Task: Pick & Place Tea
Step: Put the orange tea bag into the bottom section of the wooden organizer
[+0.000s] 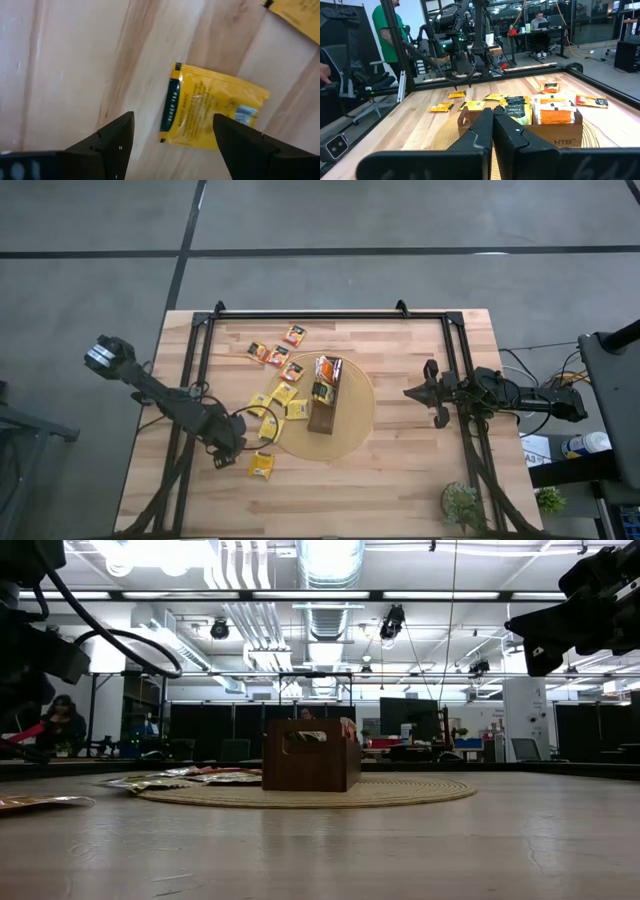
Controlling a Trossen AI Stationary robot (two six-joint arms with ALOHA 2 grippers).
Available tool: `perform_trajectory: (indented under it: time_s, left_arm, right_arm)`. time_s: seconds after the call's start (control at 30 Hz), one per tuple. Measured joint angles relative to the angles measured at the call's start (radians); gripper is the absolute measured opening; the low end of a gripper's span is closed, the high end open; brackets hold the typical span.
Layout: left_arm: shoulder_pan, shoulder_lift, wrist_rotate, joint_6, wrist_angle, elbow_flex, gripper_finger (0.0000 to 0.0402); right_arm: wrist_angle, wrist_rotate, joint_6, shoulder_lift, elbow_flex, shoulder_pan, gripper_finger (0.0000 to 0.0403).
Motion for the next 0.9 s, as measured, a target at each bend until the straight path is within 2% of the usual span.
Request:
perform_trajectory:
  time_s: [0.9]
  left_arm:
    - [0.0, 0.011, 0.021, -0.011, 0.009, 0.004, 0.0264]
  right_arm:
    - [0.0, 0.0, -0.001, 0.0, 0.0, 0.0, 0.0009]
